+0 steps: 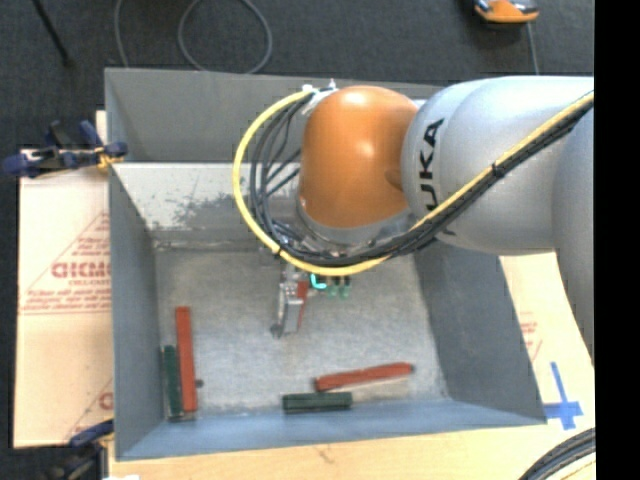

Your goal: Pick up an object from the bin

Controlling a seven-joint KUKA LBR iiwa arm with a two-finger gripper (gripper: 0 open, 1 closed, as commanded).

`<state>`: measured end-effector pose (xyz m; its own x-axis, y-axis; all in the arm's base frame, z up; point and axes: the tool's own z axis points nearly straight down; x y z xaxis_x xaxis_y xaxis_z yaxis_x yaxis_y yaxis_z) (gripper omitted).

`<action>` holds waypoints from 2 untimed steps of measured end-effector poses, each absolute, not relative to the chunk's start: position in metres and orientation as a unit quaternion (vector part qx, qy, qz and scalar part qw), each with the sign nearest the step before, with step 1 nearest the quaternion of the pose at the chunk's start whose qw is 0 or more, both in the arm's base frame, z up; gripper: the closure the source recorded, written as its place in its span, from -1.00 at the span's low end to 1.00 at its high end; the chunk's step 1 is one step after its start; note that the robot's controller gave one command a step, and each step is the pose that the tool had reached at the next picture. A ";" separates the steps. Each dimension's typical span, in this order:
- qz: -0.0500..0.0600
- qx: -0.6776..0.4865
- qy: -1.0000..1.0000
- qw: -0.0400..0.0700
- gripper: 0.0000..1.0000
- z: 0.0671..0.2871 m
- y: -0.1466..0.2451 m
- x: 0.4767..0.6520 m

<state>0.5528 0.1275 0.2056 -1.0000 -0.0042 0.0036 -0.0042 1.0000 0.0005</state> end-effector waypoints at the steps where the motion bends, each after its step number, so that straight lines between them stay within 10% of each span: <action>1: 0.001 0.040 -0.999 0.001 -1.00 0.066 0.050 0.584; 2: 0.002 0.013 -1.000 -0.005 -1.00 0.072 -0.031 0.635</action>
Offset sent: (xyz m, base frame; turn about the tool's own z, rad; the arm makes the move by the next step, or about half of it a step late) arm 0.0313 -0.0733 -0.1356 -0.0794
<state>0.6346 -0.0314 0.0717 -0.9996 -0.0263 -0.0096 -0.0263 0.9996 -0.0045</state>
